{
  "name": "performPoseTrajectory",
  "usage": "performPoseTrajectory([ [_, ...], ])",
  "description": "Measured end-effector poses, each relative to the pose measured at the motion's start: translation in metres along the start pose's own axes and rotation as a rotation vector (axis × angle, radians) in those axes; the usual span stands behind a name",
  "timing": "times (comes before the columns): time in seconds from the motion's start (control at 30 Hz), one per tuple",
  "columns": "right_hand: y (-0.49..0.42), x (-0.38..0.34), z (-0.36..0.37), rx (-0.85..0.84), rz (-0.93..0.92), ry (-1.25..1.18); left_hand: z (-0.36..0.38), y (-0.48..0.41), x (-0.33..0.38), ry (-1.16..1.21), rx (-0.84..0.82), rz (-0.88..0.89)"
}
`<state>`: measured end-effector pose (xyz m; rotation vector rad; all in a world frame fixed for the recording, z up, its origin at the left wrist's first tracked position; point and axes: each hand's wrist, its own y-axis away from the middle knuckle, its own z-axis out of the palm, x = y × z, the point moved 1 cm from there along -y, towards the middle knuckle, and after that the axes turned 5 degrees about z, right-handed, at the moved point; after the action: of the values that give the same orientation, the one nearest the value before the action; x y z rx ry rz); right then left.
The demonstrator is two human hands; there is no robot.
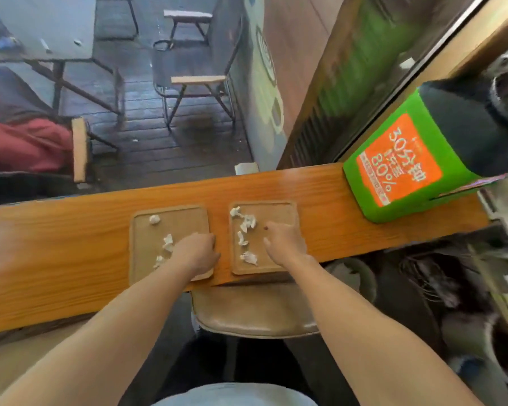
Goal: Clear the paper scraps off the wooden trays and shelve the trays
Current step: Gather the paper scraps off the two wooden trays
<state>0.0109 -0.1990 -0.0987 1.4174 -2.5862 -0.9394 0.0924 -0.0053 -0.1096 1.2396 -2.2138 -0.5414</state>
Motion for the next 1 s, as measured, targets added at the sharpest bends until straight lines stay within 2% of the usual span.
performPoseTrajectory([
  [0.2,-0.044,-0.006,0.009,0.004,-0.108,-0.043,0.000,-0.047,0.034,0.060,0.147,0.064],
  [0.37,-0.078,-0.007,0.014,-0.066,-0.148,-0.034,0.003,-0.080,0.044,0.052,0.186,0.050],
  [0.57,-0.095,0.002,0.025,-0.110,-0.142,-0.092,0.006,-0.104,0.053,0.034,0.104,0.032],
  [0.77,-0.103,0.006,0.024,-0.152,-0.124,-0.180,0.008,-0.110,0.057,0.024,0.090,0.035],
  [1.0,-0.101,0.017,0.022,-0.108,-0.032,-0.200,0.001,-0.106,0.046,0.129,0.092,0.025],
])
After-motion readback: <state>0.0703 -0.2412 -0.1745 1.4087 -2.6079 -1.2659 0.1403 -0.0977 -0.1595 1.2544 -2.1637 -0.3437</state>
